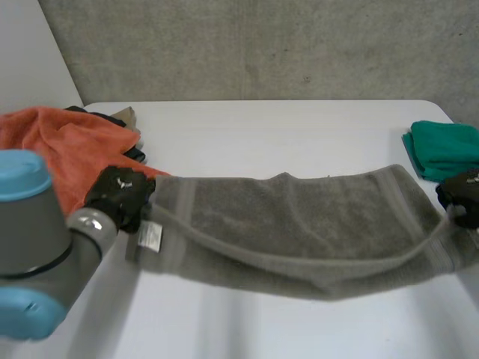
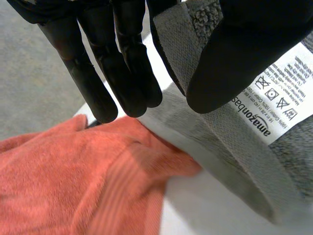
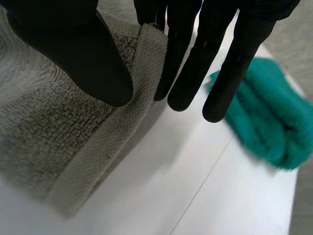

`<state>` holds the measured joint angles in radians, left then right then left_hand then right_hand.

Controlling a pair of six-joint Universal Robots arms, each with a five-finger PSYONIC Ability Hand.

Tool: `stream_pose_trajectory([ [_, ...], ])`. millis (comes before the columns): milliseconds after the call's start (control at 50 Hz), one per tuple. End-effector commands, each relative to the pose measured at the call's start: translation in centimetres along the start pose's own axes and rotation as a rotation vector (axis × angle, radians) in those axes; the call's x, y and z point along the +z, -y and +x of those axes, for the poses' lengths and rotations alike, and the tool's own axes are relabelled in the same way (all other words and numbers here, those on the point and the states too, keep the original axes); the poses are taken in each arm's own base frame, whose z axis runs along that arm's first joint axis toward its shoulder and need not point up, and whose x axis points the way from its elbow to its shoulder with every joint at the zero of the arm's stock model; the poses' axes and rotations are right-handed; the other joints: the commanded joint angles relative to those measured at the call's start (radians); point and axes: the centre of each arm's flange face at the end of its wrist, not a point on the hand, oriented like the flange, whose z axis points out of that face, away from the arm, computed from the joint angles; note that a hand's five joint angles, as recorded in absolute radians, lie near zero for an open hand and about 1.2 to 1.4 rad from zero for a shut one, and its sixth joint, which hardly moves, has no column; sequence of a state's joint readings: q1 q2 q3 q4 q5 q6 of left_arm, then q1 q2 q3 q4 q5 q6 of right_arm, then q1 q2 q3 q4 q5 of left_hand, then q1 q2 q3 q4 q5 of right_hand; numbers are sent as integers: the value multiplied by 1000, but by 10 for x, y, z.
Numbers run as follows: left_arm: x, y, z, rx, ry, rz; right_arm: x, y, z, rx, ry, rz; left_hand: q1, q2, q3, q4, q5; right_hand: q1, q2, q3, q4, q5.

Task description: Fold the laundry.

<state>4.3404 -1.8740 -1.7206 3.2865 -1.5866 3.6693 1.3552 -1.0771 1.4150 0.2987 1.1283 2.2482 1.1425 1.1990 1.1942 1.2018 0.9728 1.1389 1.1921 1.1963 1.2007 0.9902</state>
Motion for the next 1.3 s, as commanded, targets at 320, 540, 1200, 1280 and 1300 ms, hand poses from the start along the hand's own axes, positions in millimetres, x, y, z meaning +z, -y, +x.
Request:
stream_pose_trajectory([
  [320, 111, -5, -3, -37, 264, -5, 104, 29, 21, -63, -365, 246, 254, 197, 202, 194, 249, 257, 204, 200, 196, 231],
  [540, 116, 1, 11, -23, 243, 29, 121, 30, 6, -68, -365, 236, -124, -180, -175, -183, -129, -964, -1018, -1022, -1026, -990],
  [1200, 9, 41, 19, -91, 152, 185, 14, -16, -6, -68, -52, 197, -968, -1024, -1020, -1027, -973, -804, -858, -862, -866, -830],
  [1280, 10, 39, 21, -92, 151, 186, 28, -28, -10, -116, -46, 185, -968, -1024, -1020, -1027, -973, -728, -781, -786, -790, -754],
  [1300, 10, 39, 21, -92, 151, 187, 30, -30, -10, -120, -48, 185, -968, -1024, -1020, -1027, -973, -714, -767, -771, -775, -739],
])
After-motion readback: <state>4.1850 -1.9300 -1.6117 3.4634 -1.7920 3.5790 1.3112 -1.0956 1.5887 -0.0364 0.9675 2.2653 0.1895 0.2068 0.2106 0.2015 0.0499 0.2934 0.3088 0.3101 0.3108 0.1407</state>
